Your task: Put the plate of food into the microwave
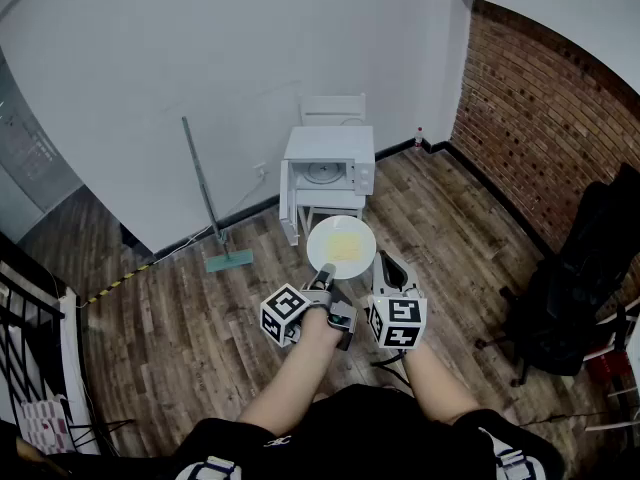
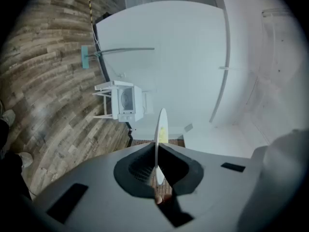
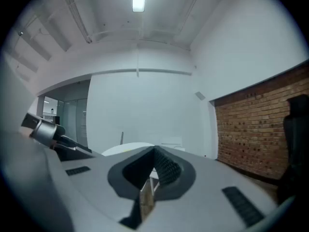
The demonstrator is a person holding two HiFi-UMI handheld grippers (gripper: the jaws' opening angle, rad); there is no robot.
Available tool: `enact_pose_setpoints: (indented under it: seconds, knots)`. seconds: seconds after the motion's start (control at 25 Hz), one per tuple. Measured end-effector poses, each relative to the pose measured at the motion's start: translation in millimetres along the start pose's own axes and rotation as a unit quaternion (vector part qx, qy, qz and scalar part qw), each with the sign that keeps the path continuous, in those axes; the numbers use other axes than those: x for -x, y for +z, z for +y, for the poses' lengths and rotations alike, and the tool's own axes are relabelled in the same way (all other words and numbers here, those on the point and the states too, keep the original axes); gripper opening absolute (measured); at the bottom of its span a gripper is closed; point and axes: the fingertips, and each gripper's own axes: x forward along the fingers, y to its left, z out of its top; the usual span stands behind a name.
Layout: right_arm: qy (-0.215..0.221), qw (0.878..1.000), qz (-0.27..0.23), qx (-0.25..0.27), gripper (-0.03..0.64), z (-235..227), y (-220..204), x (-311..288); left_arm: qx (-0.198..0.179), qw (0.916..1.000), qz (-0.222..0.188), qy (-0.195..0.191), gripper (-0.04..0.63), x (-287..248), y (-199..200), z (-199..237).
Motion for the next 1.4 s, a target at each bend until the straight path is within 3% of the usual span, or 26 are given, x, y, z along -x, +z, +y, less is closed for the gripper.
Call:
enact_pose_setpoints:
  seconds: [0.44, 1.04, 1.4]
  knots:
    - [0.014, 1.000, -0.020, 0.003, 0.006, 36, 4, -6, 0.003, 0.9999, 0.002, -0.010, 0.008, 11, 27, 3]
    - [-0.016, 1.000, -0.007, 0.012, 0.006, 112, -8, -31, 0.011, 0.9994, 0.032, -0.003, 0.009, 32, 96, 27]
    - [-0.021, 1.000, 0.002, 0.008, 0.006, 89, -18, -61, 0.021, 0.9983, 0.054, 0.008, 0.009, -9, 87, 38]
